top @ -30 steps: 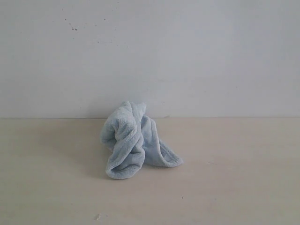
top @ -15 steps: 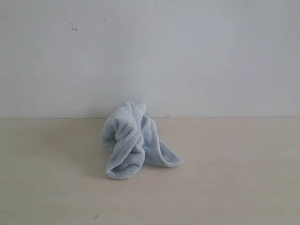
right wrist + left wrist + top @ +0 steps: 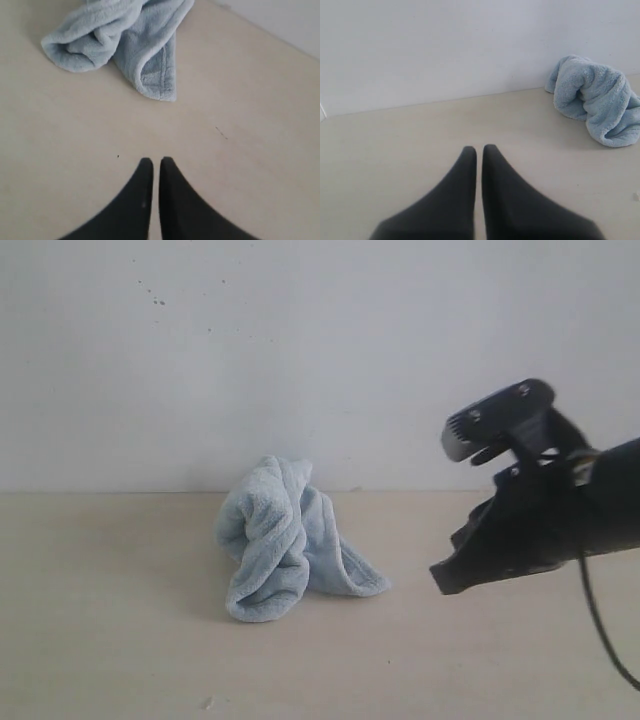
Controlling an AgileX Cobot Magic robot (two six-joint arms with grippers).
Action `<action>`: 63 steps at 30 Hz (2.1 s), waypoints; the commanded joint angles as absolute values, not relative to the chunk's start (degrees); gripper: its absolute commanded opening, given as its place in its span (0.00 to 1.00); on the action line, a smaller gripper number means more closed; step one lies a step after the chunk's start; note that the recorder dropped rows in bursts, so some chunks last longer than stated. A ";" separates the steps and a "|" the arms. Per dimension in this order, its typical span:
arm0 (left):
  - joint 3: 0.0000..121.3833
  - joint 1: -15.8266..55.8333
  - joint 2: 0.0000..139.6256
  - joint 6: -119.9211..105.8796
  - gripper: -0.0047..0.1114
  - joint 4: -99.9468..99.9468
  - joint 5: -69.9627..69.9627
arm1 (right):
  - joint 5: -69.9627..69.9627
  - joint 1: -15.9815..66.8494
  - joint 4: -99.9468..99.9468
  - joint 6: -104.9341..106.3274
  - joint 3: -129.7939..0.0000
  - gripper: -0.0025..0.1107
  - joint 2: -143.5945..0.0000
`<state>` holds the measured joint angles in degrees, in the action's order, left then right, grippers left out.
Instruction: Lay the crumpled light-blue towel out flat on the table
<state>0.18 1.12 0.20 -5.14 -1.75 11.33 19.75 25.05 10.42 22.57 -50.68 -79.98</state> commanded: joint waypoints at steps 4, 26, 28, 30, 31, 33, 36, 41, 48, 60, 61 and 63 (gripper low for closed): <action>0.00 1.26 0.00 -5.24 0.07 -1.27 10.51 | 14.48 25.15 9.87 24.78 -60.02 0.39 -95.97; 0.00 1.26 0.00 -5.24 0.07 -1.27 10.51 | 26.80 25.15 20.29 51.52 -92.06 0.49 -131.43; 0.00 1.26 0.00 -5.24 0.07 -1.27 10.51 | 25.11 25.15 20.29 51.52 -92.06 0.37 -131.86; 0.00 1.26 0.00 -5.24 0.07 -1.27 10.51 | 24.14 25.15 20.29 51.27 -92.06 0.17 -131.86; 0.00 1.26 0.00 -5.24 0.07 -1.27 10.51 | 23.79 25.15 20.29 50.67 -92.06 0.09 -131.74; 0.00 1.26 0.00 -5.24 0.07 -1.27 10.51 | 23.39 25.05 20.18 47.49 -92.06 0.03 -130.60; 0.00 1.26 0.00 -5.24 0.07 -1.27 10.51 | 24.30 24.20 17.26 41.97 -91.95 0.07 -127.20; 0.00 1.26 0.00 -5.24 0.07 -1.27 10.51 | 31.12 21.20 7.51 31.67 -90.24 0.07 -117.91; 0.00 1.26 0.00 -5.24 0.07 -1.27 10.51 | 33.14 14.42 -6.72 18.43 -81.16 0.07 -96.89; 0.00 1.26 0.00 -5.24 0.07 -1.27 10.51 | 53.25 13.79 -5.64 16.73 -80.50 0.07 -65.34; 0.00 1.26 0.00 -5.24 0.07 -1.27 10.51 | 54.88 13.79 -5.81 16.34 -80.50 0.07 -63.55; 0.00 1.26 0.00 -5.24 0.07 -1.27 10.51 | 54.86 13.79 -4.89 15.58 -80.50 0.07 -61.11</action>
<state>0.18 1.12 0.20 -5.14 -1.75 11.33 54.87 14.04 -5.40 16.47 -80.50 -63.43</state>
